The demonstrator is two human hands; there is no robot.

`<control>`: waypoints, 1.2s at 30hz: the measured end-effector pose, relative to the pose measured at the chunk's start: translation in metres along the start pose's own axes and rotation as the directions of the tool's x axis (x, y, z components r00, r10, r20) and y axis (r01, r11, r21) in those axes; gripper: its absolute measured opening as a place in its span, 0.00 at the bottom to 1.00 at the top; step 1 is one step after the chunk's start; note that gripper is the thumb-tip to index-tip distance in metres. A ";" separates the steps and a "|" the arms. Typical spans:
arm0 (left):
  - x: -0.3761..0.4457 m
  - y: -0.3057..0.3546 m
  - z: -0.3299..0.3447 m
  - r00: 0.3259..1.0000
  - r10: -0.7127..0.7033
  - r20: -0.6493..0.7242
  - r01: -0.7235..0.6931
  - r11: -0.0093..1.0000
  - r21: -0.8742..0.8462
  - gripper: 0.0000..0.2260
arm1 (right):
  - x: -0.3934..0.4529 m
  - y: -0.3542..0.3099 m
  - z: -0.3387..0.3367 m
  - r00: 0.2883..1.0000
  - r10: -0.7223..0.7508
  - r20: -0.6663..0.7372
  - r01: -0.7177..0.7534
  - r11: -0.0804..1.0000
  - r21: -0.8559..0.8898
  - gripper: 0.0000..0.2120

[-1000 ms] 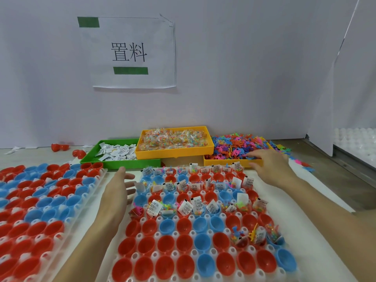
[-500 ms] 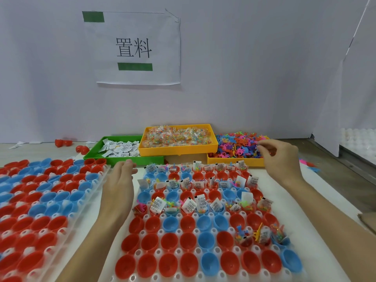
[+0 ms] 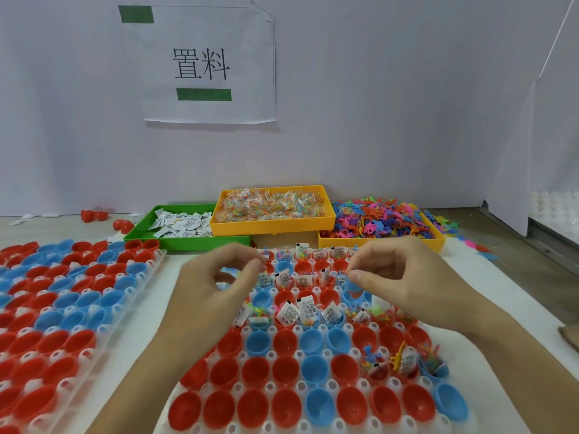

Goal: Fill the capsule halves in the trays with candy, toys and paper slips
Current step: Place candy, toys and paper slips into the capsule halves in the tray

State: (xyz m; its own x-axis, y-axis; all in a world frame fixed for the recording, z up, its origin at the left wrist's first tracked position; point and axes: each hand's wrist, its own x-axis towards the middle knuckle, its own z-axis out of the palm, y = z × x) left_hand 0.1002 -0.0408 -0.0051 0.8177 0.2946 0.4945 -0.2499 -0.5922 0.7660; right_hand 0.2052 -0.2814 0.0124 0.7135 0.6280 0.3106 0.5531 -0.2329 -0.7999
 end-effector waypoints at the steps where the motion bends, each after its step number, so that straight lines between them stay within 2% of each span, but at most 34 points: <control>1: -0.002 0.003 0.002 0.999 0.018 0.048 -0.018 1.000 0.003 0.07 | 0.000 -0.003 0.001 1.000 -0.004 0.018 0.004 1.000 0.007 0.05; 5: -0.010 0.014 0.011 0.980 0.067 0.190 -0.073 0.997 0.022 0.04 | -0.002 -0.009 0.006 0.998 -0.018 0.059 0.016 0.999 0.034 0.05; 11: -0.015 0.019 0.016 0.947 0.119 0.298 -0.133 0.991 0.027 0.06 | -0.004 -0.012 0.014 0.991 -0.006 0.137 0.000 0.999 0.039 0.05; 36: -0.017 0.019 0.019 0.934 0.046 0.354 -0.073 0.995 0.062 0.10 | -0.005 -0.011 0.019 0.978 0.006 0.210 -0.005 1.000 -0.005 0.06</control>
State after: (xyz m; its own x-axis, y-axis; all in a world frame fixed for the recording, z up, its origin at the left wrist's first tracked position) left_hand 0.0914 -0.0715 -0.0065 0.9358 -0.0174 0.3521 -0.2761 -0.6573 0.7013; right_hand 0.1868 -0.2677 0.0100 0.6101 0.7689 0.1911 0.5520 -0.2395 -0.7987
